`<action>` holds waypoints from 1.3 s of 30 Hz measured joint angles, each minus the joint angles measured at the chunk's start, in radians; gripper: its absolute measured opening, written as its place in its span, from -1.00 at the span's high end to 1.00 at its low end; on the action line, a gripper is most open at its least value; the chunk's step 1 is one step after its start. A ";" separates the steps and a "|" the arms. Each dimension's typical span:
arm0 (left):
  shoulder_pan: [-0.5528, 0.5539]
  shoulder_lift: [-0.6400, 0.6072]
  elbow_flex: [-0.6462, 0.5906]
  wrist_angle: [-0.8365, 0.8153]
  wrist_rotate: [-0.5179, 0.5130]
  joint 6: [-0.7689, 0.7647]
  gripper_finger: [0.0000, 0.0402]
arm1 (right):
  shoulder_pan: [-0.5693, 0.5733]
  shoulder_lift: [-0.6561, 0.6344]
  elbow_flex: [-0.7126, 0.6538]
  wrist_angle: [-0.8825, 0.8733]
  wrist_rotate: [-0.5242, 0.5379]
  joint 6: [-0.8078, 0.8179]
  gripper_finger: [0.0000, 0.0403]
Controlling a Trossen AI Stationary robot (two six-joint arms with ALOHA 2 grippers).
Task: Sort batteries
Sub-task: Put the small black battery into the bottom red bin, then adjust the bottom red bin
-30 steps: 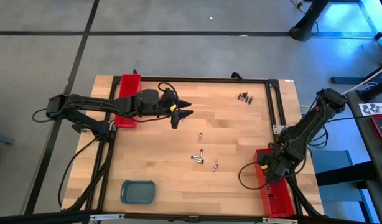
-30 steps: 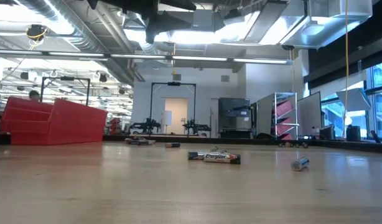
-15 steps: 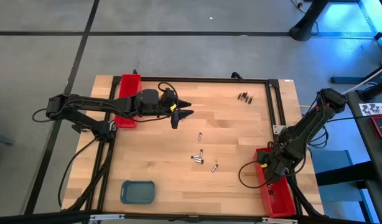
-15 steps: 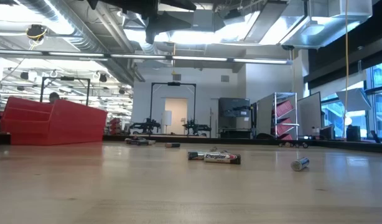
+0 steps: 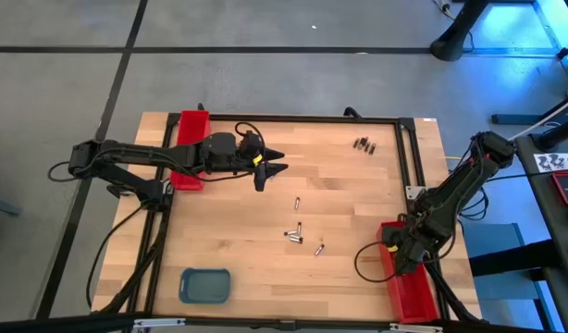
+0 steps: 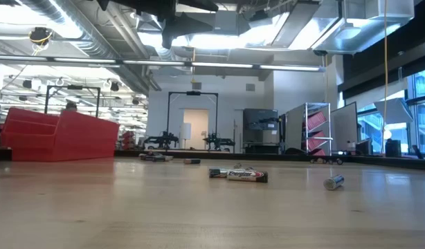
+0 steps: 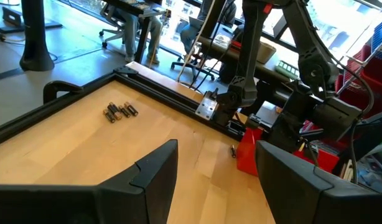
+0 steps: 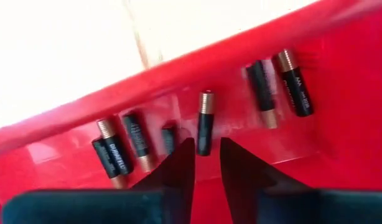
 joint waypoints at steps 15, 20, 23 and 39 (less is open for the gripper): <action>0.000 0.000 0.000 0.000 0.000 0.022 -0.01 | 0.000 0.000 0.317 -0.179 -0.002 0.007 0.60; 0.000 0.000 0.000 -0.016 0.000 0.058 0.00 | -0.002 0.000 0.440 -0.190 0.181 0.029 0.60; -0.001 0.000 0.000 -0.049 0.000 0.072 0.03 | -0.037 0.000 0.470 -0.190 0.309 0.058 0.60; -0.001 0.000 -0.001 -0.166 0.023 0.083 0.11 | -0.349 0.000 0.452 -0.110 0.327 -0.185 0.60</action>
